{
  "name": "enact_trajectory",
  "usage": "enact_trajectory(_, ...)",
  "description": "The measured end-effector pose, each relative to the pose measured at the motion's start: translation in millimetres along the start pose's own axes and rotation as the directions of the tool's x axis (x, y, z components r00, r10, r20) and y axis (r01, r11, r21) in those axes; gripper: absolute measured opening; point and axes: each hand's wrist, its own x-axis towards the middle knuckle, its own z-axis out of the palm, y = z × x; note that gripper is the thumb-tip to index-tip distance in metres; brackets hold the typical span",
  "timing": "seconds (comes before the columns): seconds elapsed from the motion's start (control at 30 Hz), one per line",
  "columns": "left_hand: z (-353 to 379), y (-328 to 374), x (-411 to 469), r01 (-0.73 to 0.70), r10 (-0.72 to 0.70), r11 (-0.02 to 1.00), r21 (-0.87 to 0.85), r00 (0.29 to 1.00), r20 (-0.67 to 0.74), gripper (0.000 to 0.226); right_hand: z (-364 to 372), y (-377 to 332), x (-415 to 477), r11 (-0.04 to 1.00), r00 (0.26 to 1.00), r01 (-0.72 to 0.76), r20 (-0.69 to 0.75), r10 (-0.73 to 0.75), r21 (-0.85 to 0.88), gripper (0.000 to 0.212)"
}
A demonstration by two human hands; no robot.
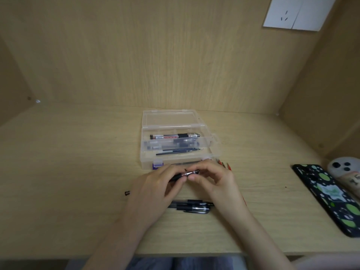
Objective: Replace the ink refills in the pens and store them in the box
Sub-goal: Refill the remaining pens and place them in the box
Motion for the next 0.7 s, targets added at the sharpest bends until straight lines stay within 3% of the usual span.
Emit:
enact_trajectory(0.27, -3, 0, -1, -0.010, 0.010, 0.998, 0.057, 1.000, 0.010, 0.024, 0, -1, -2, 0.998, 0.999, -0.031, -0.011, 0.032, 0.055, 0.021)
enact_trajectory(0.43, -6, -4, 0, 0.005, -0.007, 0.997, 0.078, 1.000, 0.026, 0.033, -2, -2, -2, 0.984, 0.996, -0.082, -0.028, 0.088, 0.161, 0.023)
enact_trajectory(0.6, -6, -4, 0, 0.091, -0.092, 0.994, 0.061, 0.995, 0.027, 0.037, -6, 9, -2, 0.986, 0.991, -0.121, -0.070, 0.114, -0.112, 0.020)
enact_trajectory(0.7, -4, -2, 1, 0.104, -0.105, 0.995, 0.011, 0.993, 0.058, 0.028, -4, 12, -3, 0.941, 0.999, -0.049, -0.010, 0.049, -0.335, 0.013)
